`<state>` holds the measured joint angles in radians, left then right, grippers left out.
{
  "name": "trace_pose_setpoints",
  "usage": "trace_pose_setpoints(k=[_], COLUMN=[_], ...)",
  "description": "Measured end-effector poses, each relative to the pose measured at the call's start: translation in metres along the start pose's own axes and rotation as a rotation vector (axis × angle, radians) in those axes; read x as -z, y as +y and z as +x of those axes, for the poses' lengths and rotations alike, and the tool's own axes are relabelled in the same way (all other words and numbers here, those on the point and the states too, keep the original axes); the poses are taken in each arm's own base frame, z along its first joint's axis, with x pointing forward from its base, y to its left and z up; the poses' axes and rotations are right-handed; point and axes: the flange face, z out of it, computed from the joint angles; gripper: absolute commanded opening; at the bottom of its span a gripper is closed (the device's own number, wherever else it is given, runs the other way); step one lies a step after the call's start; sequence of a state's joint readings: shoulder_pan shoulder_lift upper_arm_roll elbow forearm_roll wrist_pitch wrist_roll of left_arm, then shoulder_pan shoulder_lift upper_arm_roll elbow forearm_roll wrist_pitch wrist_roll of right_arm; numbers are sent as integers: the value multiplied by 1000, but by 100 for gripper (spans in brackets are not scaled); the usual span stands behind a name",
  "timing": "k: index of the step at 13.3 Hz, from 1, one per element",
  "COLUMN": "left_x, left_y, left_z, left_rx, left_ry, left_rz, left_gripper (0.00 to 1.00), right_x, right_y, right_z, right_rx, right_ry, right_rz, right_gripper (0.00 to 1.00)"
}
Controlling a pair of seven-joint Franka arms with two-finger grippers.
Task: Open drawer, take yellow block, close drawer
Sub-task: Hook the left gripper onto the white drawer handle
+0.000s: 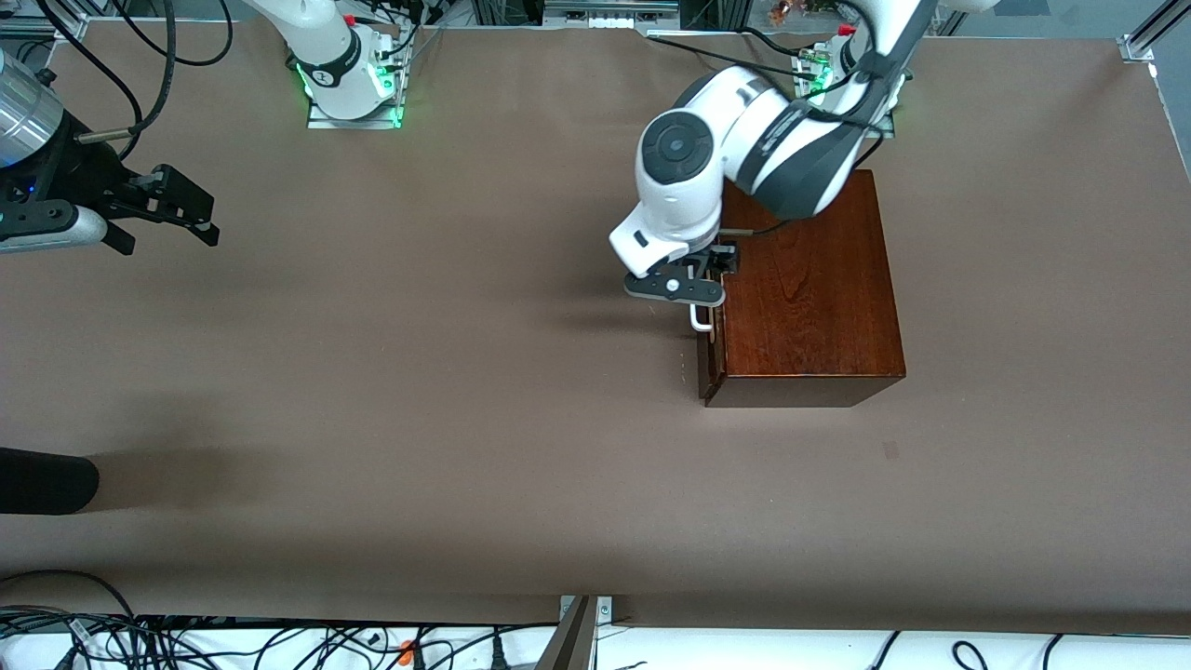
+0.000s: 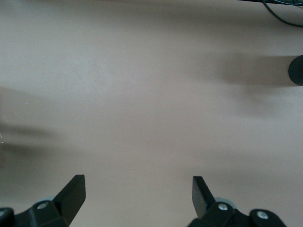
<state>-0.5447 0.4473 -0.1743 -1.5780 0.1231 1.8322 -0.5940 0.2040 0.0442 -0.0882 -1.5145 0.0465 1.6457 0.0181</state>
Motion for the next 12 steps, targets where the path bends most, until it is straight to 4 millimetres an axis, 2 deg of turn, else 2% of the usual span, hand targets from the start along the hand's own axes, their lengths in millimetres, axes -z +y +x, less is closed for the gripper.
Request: trace_pose_setpoints(k=[5,12], left_x=[-43,-69], left_y=[28,33], left_z=[-4,-2], left_rx=[-5,3], left_ry=[32,24], left_rz=[139,139], left_gripper=[100,100], right_x=[0,0], right_y=[0,0], right_z=[0,0], right_rx=[0,-1], right_ry=[0,0], right_rz=[0,0], right_gripper=[100,100])
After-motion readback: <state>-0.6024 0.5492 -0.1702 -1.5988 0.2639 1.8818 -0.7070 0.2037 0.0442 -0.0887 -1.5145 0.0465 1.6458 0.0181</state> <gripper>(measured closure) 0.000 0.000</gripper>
